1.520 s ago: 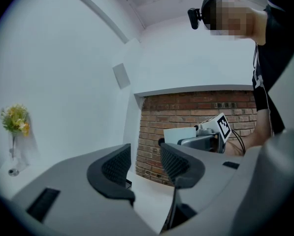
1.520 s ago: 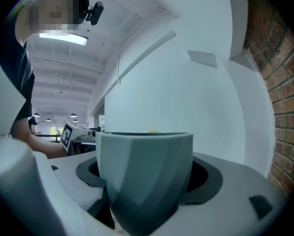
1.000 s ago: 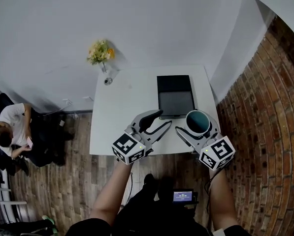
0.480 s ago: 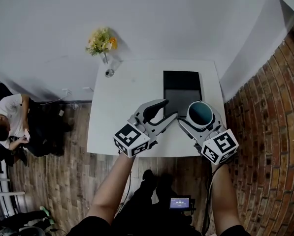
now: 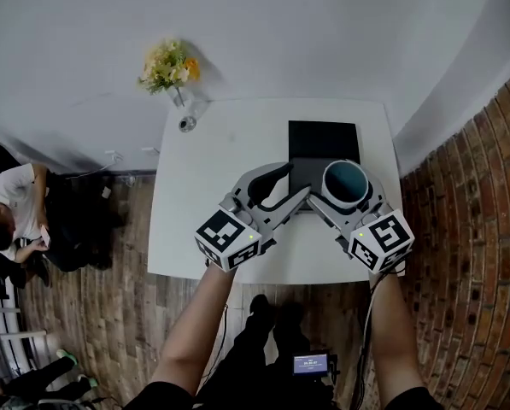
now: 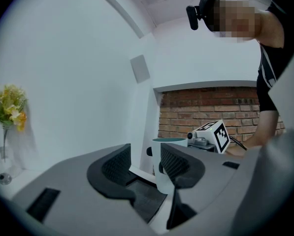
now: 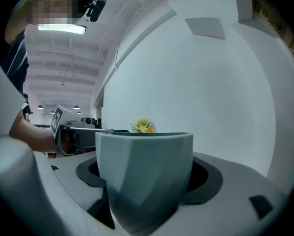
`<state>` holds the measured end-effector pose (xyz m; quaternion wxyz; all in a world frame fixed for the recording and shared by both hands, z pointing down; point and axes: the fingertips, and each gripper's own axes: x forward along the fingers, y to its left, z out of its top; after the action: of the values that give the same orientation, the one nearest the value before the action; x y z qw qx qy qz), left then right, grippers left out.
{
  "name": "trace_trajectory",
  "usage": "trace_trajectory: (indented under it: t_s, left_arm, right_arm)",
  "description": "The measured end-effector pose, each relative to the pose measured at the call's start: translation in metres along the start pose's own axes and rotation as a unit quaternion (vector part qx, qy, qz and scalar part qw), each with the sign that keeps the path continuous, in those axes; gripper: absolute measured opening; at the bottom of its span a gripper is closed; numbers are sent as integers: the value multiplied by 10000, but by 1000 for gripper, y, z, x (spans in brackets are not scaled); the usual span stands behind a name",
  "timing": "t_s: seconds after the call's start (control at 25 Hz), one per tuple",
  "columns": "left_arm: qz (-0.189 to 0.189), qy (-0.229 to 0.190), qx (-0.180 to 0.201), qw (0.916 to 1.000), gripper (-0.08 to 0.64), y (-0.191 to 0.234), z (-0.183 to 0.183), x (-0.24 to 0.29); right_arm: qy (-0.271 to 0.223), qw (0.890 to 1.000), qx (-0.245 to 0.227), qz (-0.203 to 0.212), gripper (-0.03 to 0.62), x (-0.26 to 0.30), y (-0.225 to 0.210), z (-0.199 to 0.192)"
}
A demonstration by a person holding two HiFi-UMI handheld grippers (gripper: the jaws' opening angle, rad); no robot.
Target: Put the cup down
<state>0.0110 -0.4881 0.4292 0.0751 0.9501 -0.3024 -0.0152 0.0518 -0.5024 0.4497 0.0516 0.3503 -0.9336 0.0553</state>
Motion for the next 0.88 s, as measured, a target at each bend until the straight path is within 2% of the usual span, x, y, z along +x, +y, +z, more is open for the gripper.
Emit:
trace_trajectory:
  t_s: [0.6, 0.88]
  left_arm:
    - [349, 11, -114, 9993, 187, 58, -31, 13]
    - [307, 121, -64, 9994, 187, 70, -49, 21]
  right_arm:
    - [-123, 9998, 125, -105, 405, 73, -61, -27]
    - [-170, 9993, 165, -303, 405, 111, -93, -42]
